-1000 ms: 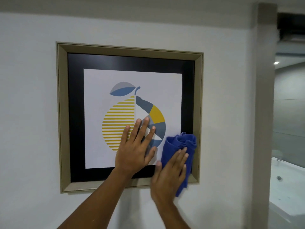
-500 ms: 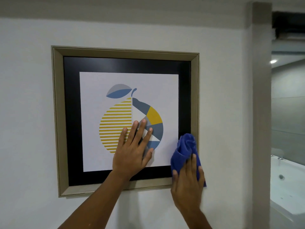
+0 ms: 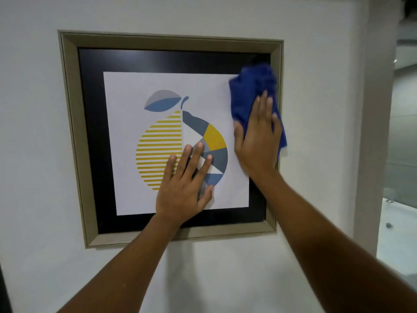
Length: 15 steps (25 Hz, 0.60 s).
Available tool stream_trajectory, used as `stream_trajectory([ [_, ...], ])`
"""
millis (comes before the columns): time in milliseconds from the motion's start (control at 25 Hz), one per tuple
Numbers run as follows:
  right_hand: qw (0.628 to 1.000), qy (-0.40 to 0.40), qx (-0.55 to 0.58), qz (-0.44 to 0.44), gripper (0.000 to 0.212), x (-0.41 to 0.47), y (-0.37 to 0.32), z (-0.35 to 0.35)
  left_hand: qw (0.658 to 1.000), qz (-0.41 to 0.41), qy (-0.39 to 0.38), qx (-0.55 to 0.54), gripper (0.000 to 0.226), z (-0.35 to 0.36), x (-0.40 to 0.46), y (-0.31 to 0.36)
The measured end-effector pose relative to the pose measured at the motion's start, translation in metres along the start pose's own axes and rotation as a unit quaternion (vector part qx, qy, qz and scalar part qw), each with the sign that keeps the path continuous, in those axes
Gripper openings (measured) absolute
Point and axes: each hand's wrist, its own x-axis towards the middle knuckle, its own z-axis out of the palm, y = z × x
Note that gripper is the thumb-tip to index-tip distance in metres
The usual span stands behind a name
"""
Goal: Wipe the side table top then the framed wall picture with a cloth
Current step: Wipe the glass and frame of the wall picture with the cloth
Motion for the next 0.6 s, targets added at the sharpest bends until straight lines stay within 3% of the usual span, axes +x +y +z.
stream_trajectory([
  [160, 0.992, -0.099, -0.065, -0.03, 0.07, -0.157, 0.036, -0.005, 0.999, -0.023, -0.035, -0.017, 0.072, -0.005, 0.0, 0.007],
  [320, 0.975, -0.172, -0.101, -0.102, 0.076, -0.201, 0.07, -0.03, 0.992, -0.081, -0.071, -0.071, 0.066, -0.009, -0.01, 0.062],
  [440, 0.973, -0.174, -0.099, -0.115, 0.065, -0.244, 0.095, -0.054, 0.983, -0.023, -0.111, -0.145, 0.065, -0.008, -0.039, 0.116],
  [600, 0.963, -0.244, -0.106, -0.036, 0.06, -0.342, 0.16, -0.11, 0.948, 0.087, -0.191, -0.237, 0.063, -0.006, -0.113, 0.219],
])
